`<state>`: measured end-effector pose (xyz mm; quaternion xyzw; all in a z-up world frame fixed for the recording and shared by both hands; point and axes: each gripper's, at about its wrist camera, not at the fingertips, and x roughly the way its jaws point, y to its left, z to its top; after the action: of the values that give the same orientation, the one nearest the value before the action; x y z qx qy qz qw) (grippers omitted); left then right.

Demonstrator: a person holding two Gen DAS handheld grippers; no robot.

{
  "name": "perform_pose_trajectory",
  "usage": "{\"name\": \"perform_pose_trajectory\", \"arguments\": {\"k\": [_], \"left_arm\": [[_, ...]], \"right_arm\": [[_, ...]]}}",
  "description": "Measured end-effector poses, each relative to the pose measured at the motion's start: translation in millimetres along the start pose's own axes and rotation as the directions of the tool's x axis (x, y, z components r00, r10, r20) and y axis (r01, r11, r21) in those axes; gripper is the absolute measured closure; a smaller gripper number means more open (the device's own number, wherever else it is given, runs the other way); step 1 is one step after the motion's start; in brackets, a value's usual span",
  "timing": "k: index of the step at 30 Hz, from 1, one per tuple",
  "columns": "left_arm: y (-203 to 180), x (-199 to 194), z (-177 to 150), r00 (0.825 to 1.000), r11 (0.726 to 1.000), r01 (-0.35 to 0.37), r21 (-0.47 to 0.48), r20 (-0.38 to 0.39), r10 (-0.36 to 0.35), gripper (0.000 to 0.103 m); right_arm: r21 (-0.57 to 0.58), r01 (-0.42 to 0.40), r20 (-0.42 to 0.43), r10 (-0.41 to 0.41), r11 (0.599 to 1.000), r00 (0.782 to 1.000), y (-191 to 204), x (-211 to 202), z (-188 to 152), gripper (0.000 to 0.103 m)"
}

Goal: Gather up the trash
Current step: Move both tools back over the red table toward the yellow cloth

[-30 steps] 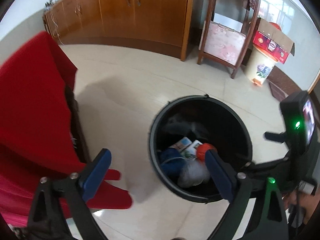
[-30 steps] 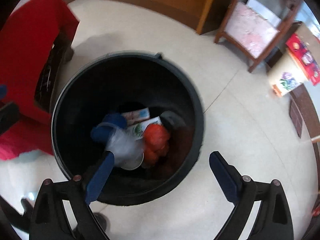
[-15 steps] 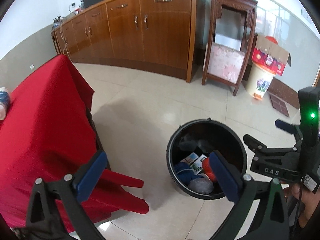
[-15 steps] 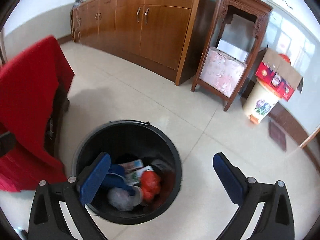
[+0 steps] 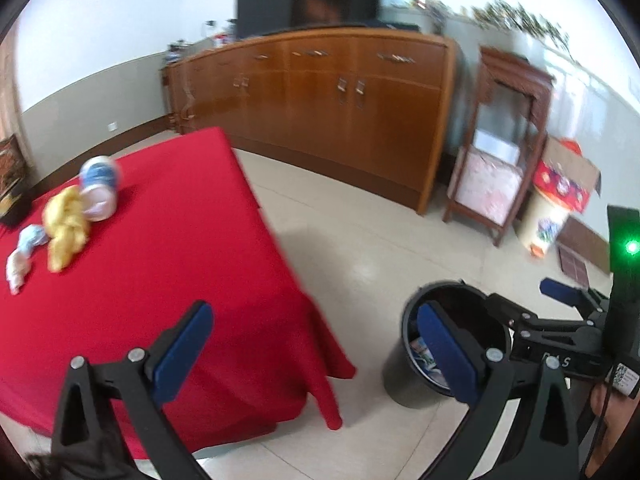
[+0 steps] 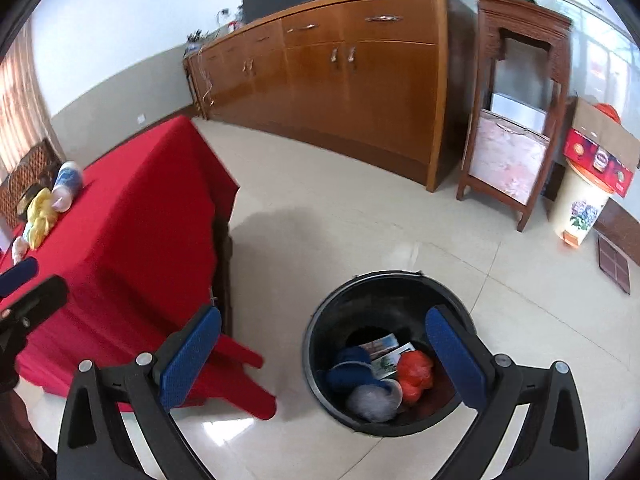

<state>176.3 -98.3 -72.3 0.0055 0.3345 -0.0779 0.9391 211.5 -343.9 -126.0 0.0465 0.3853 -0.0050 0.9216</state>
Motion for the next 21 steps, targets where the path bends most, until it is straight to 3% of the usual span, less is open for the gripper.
{"name": "perform_pose_trajectory", "arguments": {"k": [9, 12, 21], "left_arm": [[89, -43, -6, 0.986, 0.983, -0.139, -0.122, 0.08, 0.149, 0.0], [124, -53, -13, 0.974, 0.967, -0.193, -0.168, 0.084, 0.209, 0.0], [224, -80, -37, 0.933, 0.896, -0.327, -0.302, 0.048, 0.357, 0.001]], "right_arm": [[-0.079, -0.137, 0.036, 0.14, 0.987, 0.989, 87, -21, 27, 0.0], [-0.136, -0.204, 0.031, 0.21, 0.97, 0.977, 125, -22, 33, 0.0], [-0.289, -0.287, -0.003, 0.299, 0.913, 0.954, 235, -13, 46, 0.0]]}}
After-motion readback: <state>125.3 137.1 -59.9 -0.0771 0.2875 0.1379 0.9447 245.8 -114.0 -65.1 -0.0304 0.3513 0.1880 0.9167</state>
